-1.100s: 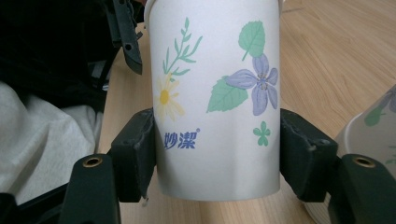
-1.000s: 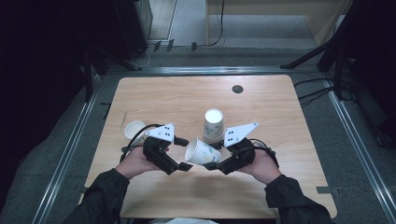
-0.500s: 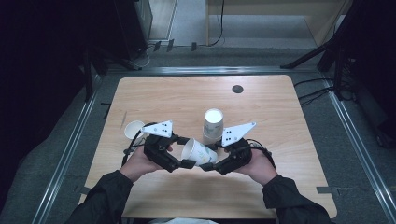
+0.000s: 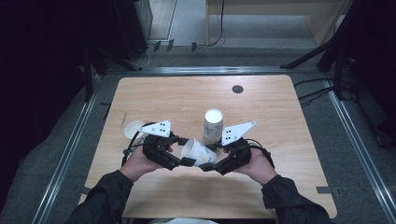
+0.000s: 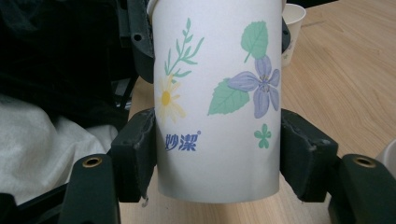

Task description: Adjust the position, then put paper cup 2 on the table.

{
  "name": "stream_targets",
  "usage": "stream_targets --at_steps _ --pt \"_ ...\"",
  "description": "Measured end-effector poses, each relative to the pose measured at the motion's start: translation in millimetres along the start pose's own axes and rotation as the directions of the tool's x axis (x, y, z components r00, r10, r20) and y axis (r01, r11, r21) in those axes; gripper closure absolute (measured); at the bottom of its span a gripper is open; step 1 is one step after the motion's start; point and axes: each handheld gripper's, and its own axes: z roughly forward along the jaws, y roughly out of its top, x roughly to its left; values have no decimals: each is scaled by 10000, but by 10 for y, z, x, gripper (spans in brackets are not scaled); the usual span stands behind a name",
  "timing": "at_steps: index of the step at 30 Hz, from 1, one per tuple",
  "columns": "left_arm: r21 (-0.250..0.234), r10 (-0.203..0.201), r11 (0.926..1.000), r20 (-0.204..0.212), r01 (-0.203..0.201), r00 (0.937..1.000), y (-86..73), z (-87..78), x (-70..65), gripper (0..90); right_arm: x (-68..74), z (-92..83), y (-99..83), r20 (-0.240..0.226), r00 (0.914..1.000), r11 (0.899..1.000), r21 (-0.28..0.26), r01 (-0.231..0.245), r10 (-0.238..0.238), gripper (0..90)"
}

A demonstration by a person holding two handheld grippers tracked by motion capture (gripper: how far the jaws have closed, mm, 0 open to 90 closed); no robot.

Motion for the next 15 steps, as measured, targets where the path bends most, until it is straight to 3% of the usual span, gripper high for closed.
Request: stream_targets --at_steps 3,9,15 --pt "9 39 10000 -70 -39 10000 1 -10 -3 270 -1 3 6 -11 10000 10000 -2 -79 79 332" --pt "279 219 9994 -332 -210 9992 -16 -28 20 271 -12 18 13 176 9994 9994 186 -295 292 168" --pt "449 208 9988 -806 -172 9965 -25 -115 61 270 -17 -28 -44 1178 9929 9971 721 -232 145 168"
